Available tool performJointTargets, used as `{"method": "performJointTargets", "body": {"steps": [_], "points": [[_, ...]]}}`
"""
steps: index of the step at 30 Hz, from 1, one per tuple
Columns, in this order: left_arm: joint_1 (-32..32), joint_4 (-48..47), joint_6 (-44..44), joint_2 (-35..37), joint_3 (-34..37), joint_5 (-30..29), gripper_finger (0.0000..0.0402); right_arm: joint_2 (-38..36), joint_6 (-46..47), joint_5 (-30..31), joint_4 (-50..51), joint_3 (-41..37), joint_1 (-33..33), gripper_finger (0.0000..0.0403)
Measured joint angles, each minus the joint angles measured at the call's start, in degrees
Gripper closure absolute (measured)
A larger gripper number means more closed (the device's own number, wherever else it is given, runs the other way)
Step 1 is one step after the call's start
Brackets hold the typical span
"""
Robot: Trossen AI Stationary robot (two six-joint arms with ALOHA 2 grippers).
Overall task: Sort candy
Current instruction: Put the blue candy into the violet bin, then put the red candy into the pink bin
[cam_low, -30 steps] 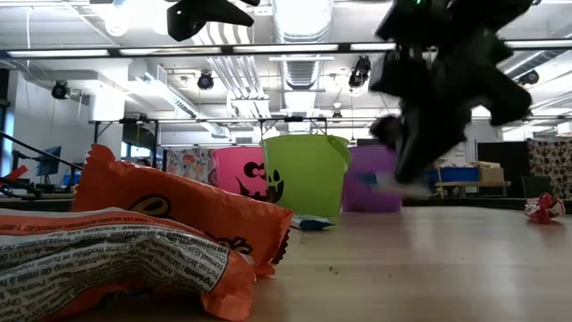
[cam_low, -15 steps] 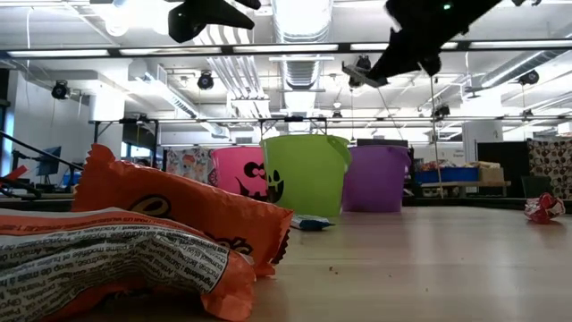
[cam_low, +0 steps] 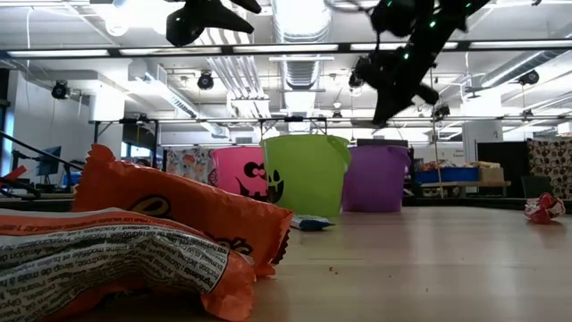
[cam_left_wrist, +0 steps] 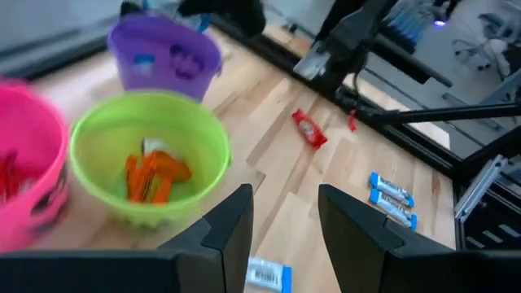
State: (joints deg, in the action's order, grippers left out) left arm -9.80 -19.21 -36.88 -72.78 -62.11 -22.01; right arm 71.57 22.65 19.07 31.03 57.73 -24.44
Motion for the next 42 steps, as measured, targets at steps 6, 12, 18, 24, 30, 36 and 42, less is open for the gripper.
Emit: {"method": "performJointTargets", "body": {"steps": [6,12,18,24,30,36,42], "points": [[0.07,-13.15,-13.66,0.62,0.00,0.65,0.0277,5.17,-0.24,-0.22,5.16,4.25,-0.26,0.0394],[0.75,-26.92,-24.79,0.60,0.00,6.27,0.0280,8.36,-0.79,-1.51,8.42,8.68,-0.36,0.0384],[2.30,-32.67,-28.51,0.60,0.00,9.49,0.0296,10.60,-0.64,-2.92,10.68,11.45,-0.61,0.0347],[4.13,-32.78,-27.04,0.59,0.00,9.55,0.0310,10.74,0.31,-3.10,12.82,11.52,-0.86,0.0297],[8.67,-32.91,-26.91,0.58,0.00,7.54,0.0322,10.64,0.33,-3.11,15.37,12.88,-0.84,0.0256],[16.04,-39.30,-28.80,-0.89,0.42,5.48,0.0315,10.27,0.33,-5.07,16.11,15.03,-0.84,0.0231],[19.33,-37.66,-27.68,-2.05,5.28,7.37,0.0259,10.13,-0.76,-5.67,16.16,17.06,-0.71,0.0217]]}}
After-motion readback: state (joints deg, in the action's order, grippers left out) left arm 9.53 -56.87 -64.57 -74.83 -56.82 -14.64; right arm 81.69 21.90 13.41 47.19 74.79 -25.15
